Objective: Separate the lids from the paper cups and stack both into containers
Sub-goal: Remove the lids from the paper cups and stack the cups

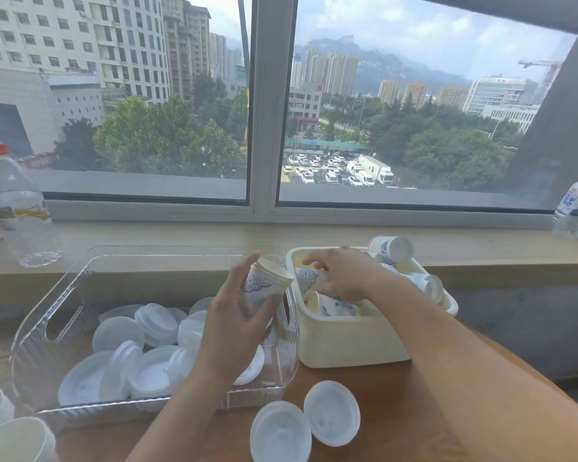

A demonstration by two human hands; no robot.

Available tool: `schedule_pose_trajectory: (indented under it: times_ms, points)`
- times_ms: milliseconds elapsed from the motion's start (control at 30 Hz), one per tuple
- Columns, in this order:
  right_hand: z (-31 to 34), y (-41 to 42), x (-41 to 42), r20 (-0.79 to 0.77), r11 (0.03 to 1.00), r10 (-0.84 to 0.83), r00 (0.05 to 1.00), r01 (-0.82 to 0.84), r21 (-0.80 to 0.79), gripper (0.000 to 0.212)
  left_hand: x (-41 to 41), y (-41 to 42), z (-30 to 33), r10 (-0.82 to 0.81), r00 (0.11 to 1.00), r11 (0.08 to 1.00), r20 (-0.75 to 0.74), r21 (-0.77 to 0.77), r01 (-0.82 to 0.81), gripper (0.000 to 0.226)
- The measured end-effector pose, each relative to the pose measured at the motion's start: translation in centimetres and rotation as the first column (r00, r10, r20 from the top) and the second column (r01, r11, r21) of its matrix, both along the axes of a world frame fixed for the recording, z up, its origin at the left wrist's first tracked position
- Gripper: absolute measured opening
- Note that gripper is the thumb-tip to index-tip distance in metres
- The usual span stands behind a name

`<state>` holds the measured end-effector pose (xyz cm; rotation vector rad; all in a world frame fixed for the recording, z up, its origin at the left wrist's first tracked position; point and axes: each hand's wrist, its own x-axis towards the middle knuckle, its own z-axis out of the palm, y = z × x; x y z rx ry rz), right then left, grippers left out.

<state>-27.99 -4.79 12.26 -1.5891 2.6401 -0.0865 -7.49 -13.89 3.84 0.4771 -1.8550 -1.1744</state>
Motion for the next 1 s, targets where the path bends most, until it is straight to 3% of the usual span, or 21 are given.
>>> schedule_pose_trajectory:
  times_ms: [267, 467, 600, 733, 867, 1000]
  points:
    - [-0.5, -0.3, -0.2, -0.093, 0.999, -0.005, 0.996, 0.008, 0.033, 0.063, -0.3, -0.1, -0.2, 0.002, 1.000, 1.000, 0.012, 0.002, -0.002, 0.066]
    - [1.2, 0.9, -0.2, -0.064, 0.997, -0.025, 0.998, 0.020, -0.076, 0.063, -0.1, -0.2, 0.2, 0.007, 1.000, 1.000, 0.012, -0.009, -0.007, 0.067]
    - [3.3, 2.6, 0.6, 0.040, 0.946, -0.008, 0.999, 0.020, -0.323, 0.060, 0.0, 0.0, 0.5, 0.000, 1.000, 1.000, 0.008, -0.021, 0.001, 0.068]
    - [3.5, 3.6, 2.0, 0.224, 0.799, 0.147, 0.963, 0.017, -0.600, 0.063, -0.4, 0.7, 1.2, 0.007, 1.000, 0.999, 0.004, -0.033, -0.007, 0.075]
    - [3.0, 4.2, 4.3, 0.423, 0.704, 0.315, 0.850, 0.090, -0.705, 0.063, -0.8, 1.5, 1.9, -0.045, 0.999, 0.999, -0.028, -0.020, 0.044, 0.082]
    - [1.8, 4.9, 6.0, 0.501, 0.668, 0.367, 0.784, 0.152, -0.729, 0.063, -0.8, 2.4, 2.6, -0.091, 0.995, 0.996, -0.051, -0.030, 0.089, 0.088]
